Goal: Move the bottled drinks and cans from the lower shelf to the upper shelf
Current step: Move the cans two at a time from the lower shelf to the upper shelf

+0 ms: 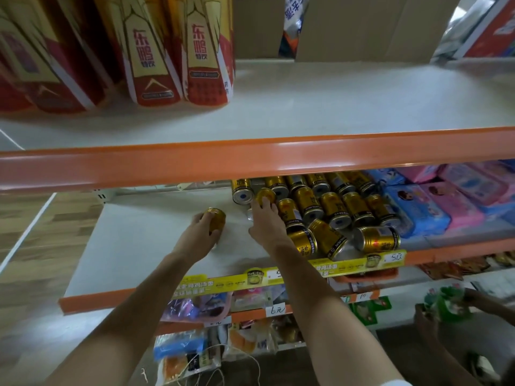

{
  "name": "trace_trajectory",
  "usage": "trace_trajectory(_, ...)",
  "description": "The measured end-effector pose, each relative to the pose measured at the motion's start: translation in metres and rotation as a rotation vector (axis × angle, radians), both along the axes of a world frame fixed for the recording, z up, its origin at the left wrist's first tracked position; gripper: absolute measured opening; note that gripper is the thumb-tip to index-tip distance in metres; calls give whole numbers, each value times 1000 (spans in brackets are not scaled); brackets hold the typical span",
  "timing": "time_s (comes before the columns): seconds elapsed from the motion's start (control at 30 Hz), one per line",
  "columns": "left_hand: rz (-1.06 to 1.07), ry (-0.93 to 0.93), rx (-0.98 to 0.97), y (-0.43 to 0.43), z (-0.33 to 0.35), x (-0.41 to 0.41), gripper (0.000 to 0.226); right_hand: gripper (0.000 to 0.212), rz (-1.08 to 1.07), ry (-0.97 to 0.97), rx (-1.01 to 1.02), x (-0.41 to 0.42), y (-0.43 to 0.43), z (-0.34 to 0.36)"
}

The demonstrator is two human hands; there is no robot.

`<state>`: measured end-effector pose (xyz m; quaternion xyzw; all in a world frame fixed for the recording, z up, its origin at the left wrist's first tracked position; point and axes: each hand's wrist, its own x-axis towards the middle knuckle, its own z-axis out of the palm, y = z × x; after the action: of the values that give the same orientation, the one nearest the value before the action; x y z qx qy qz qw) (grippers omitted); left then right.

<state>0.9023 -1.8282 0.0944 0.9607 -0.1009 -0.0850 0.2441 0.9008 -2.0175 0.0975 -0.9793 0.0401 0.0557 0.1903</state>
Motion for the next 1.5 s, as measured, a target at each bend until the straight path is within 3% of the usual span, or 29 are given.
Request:
trace_trajectory(0.33, 51, 31, -109, 5, -2, -1, 50, 36, -69, -148, -75, 7, 8, 7)
trace_trajectory(0.57, 113, 107, -162, 12, 2, 2, 49, 73, -85, -18, -11, 18, 18, 28)
trace_trajectory(0.7, 137, 129, -200, 18, 2, 6, 49, 72, -74, 116, 8, 18, 23, 31)
trace_trajectory(0.83, 158, 141, -237, 24, 3, 9, 49, 43, -42, 217, 28, 16, 20, 32)
trace_trajectory(1.03, 233, 177, -277, 27, 6, 15, 45, 80, -92, 304, 169, 9, 19, 23)
trace_trajectory(1.17, 267, 179, -222, 21, 10, 23, 52, 99, -156, 308, 381, -1, 29, 13)
trace_trajectory(1.37, 303, 147, -280, 15, -3, 19, 85, 102, -201, 406, 345, 3, 38, 4)
trace_trajectory(1.5, 383, 224, -540, 32, -12, 17, 83, 87, -225, 409, 338, 5, 35, 3)
